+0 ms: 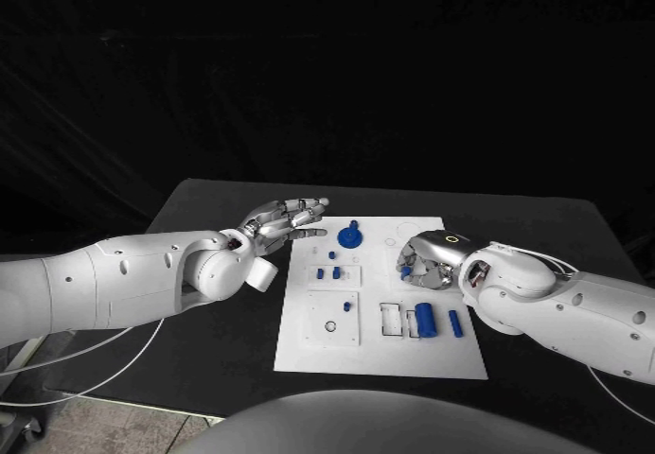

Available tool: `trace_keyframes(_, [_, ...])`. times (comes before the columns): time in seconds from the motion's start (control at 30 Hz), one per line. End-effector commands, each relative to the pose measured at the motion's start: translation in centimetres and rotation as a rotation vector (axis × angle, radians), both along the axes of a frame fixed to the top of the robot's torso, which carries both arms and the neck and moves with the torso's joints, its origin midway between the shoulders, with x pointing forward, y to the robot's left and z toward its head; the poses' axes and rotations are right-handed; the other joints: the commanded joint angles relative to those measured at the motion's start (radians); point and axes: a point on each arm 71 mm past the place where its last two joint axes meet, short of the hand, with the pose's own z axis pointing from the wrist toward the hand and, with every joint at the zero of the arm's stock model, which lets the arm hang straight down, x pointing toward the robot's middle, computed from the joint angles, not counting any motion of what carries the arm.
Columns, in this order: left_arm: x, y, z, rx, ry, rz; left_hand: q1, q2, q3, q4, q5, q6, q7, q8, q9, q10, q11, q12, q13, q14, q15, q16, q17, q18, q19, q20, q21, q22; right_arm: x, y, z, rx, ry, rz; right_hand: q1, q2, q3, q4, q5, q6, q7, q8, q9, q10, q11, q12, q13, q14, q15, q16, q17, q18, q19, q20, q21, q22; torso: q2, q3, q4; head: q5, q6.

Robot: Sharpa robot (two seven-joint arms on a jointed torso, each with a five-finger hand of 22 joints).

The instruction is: Assemble the parts on the task board

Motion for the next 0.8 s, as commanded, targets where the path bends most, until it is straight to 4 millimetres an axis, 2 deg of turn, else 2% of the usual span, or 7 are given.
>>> trace_keyframes(0.03, [-0.1, -0.3, -0.1, -0.010, 0.006, -0.024, 0.006, 0.011, 0.004, -0.006, 0.006, 0.006, 0.003, 0.005, 0.001, 0.004, 0.007, 0.007, 0.001, 0.002, 0.002, 0.005, 0.002, -0.020, 0.008, 0.002, 0.005, -0.002, 0.0, 0.2, 1.0, 0.065, -0.098, 0.030, -0.001, 0.015, -0.007, 0.001, -0.004, 0.016, -0.005, 0.014, 0.030, 0.060, -0.050, -0.013, -0.004, 0.001, -0.006, -0.006, 0.001, 0.012, 0.000, -0.010, 0.006, 0.020, 0.000, 0.0001, -0.0001, 0.004, 0.000])
trace_keyframes(0.17, [-0.2, -0.2, -0.2, -0.008, 0.011, -0.025, 0.008, 0.013, 0.006, -0.006, 0.008, 0.008, 0.005, 0.007, 0.001, 0.004, 0.008, 0.008, 0.002, 0.002, 0.001, 0.006, 0.002, -0.021, 0.009, 0.002, 0.005, -0.004, -0.1, 0.1, 1.5, 0.093, -0.098, 0.018, -0.003, 0.014, -0.009, 0.000, -0.004, 0.020, -0.007, 0.017, 0.036, 0.068, -0.051, -0.020, -0.005, 0.002, -0.007, -0.006, 0.001, 0.012, 0.000, -0.011, 0.006, 0.020, -0.001, 0.0000, -0.0007, 0.008, 0.000])
trace_keyframes(0.43, [-0.2, -0.2, -0.3, -0.007, 0.014, -0.025, 0.009, 0.015, 0.007, -0.008, 0.011, 0.010, 0.005, 0.008, 0.002, 0.006, 0.009, 0.011, 0.002, 0.003, 0.001, 0.007, 0.002, -0.021, 0.009, 0.002, 0.005, -0.005, -0.1, 0.2, 4.5, 0.122, -0.048, -0.008, -0.004, 0.014, -0.008, -0.001, -0.005, 0.011, -0.005, 0.012, 0.043, 0.067, -0.049, -0.042, -0.012, 0.001, -0.006, -0.010, -0.004, 0.010, 0.000, -0.012, 0.005, 0.020, -0.001, -0.0004, 0.0005, 0.012, 0.000])
trace_keyframes(0.6, [-0.2, -0.2, -0.3, -0.008, 0.012, -0.024, 0.010, 0.016, 0.007, -0.008, 0.012, 0.009, 0.005, 0.008, 0.001, 0.007, 0.012, 0.013, 0.002, 0.003, 0.002, 0.008, 0.002, -0.022, 0.009, 0.002, 0.005, -0.006, -1.4, 1.2, 6.1, 0.152, 0.032, 0.009, -0.003, 0.015, -0.006, -0.002, -0.004, 0.005, -0.003, 0.009, 0.045, 0.066, -0.046, -0.053, -0.015, 0.000, -0.005, -0.012, -0.007, 0.010, -0.001, -0.012, 0.004, 0.020, -0.002, -0.0005, 0.0013, 0.016, 0.000])
trace_keyframes(0.8, [-0.3, -0.2, -0.3, -0.012, 0.011, -0.026, 0.011, 0.015, 0.007, -0.009, 0.013, 0.008, 0.003, 0.008, 0.001, 0.009, 0.016, 0.016, 0.002, 0.004, 0.002, 0.009, 0.002, -0.023, 0.010, 0.002, 0.006, -0.005, -3.7, 3.6, 6.2, 0.171, 0.163, 0.071, -0.002, 0.015, -0.004, -0.004, -0.001, 0.001, -0.002, 0.006, 0.046, 0.066, -0.045, -0.062, -0.018, -0.001, -0.003, -0.014, -0.011, 0.009, -0.002, -0.011, 0.003, 0.020, -0.001, -0.0003, 0.0010, 0.028, 0.000])
